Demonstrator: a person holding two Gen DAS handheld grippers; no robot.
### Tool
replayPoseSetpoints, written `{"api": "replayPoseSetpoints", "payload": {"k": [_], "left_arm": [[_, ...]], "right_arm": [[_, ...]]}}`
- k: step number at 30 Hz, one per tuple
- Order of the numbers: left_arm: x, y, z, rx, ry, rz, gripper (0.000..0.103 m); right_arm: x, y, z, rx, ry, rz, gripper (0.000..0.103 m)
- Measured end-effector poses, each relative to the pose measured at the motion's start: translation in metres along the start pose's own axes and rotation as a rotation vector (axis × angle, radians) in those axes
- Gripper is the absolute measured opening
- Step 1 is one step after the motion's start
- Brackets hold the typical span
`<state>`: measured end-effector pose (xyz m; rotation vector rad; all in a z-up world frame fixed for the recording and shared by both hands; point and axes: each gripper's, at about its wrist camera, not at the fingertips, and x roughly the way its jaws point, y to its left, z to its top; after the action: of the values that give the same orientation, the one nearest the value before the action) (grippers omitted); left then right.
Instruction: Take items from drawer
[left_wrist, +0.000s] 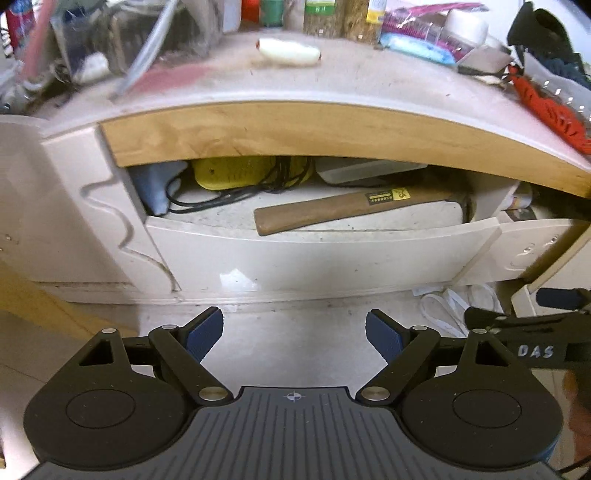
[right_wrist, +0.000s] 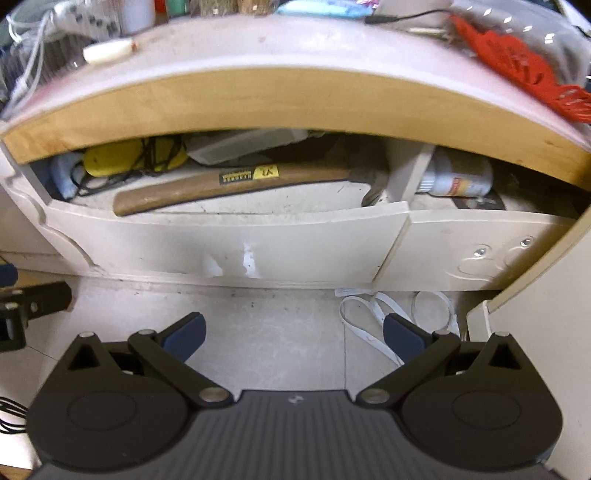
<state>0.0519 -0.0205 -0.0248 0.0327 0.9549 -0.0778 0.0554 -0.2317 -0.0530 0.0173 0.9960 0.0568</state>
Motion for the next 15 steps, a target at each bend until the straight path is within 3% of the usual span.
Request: {"api": "replayPoseSetpoints", "payload": {"k": [7, 15], "left_arm": [[-0.036, -0.002, -0.014, 0.058, -0.088, 0.037, 0.085], [-0.057, -0.006, -0.025, 0.075, -0.117, 0.008, 0.085]], "right_arm": [[-0.041, -0.008, -0.017, 0.039, -0.048, 0.025, 0.103], [-0.062, -0.011, -0.033, 0.052, -0.063, 0.054, 0.103]]}}
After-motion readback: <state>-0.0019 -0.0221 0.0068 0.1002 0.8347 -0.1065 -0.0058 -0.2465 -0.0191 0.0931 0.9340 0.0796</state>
